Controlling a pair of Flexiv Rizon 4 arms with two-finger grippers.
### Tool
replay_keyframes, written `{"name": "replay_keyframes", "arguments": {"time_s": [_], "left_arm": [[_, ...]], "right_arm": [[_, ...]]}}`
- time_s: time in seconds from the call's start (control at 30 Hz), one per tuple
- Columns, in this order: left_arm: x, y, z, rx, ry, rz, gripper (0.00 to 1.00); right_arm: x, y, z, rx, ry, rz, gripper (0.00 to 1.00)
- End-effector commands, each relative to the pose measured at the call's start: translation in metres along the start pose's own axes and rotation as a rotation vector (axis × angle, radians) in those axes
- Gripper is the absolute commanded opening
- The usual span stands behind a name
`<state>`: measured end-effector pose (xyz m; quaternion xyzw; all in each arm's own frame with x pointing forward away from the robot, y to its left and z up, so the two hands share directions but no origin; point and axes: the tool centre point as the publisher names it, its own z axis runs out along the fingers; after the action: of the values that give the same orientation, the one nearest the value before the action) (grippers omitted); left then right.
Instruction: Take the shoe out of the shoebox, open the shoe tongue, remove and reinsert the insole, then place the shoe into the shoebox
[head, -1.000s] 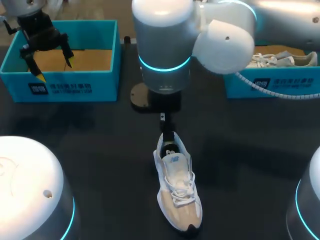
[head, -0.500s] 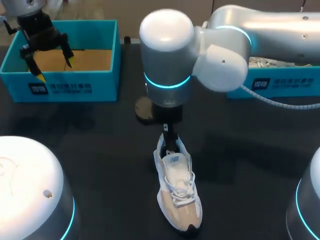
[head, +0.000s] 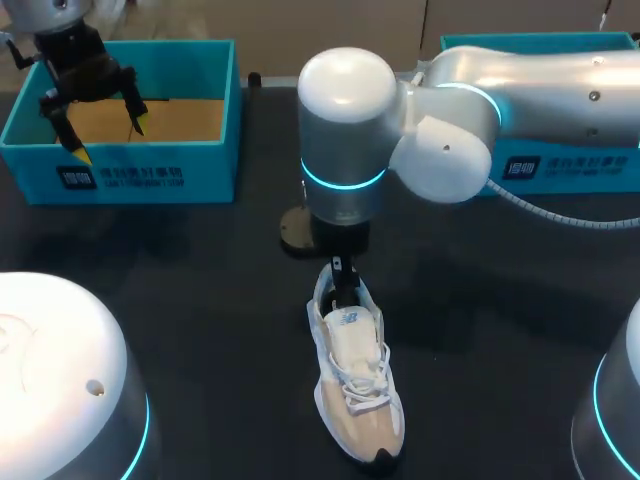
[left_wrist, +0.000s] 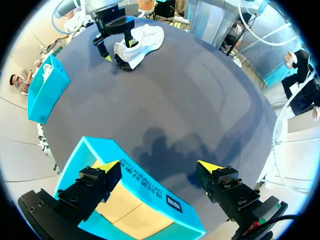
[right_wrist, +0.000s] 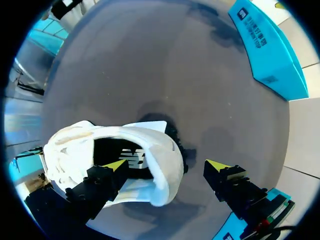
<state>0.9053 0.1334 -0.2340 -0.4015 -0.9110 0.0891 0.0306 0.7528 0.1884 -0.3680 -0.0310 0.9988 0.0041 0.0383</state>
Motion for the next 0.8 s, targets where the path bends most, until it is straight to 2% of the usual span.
{"name": "replay_keyframes", "arguments": {"time_s": [0.03,0.07,0.1,0.13,0.23,0.47,0.8], "left_arm": [[0.000,0.000,0.000,0.000,0.002,0.001,1.00],[0.000,0.000,0.000,0.000,0.002,0.001,1.00],[0.000,0.000,0.000,0.000,0.002,0.001,1.00],[0.000,0.000,0.000,0.000,0.002,0.001,1.00],[0.000,0.000,0.000,0.000,0.002,0.001,1.00],[0.000,0.000,0.000,0.000,0.002,0.001,1.00],[0.000,0.000,0.000,0.000,0.002,0.001,1.00]], "right_arm": [[-0.003,0.003,0.014,-0.009,0.011,-0.005,1.00],[-0.003,0.005,0.016,-0.009,0.012,-0.008,1.00],[-0.003,0.005,0.019,-0.010,0.014,-0.010,0.90],[-0.003,0.006,0.020,-0.009,0.019,-0.010,0.52],[-0.002,0.006,0.024,-0.009,0.024,-0.009,0.00],[-0.001,0.006,0.027,0.000,0.036,-0.003,0.00],[-0.003,0.002,0.007,0.027,0.008,0.008,0.00]]}}
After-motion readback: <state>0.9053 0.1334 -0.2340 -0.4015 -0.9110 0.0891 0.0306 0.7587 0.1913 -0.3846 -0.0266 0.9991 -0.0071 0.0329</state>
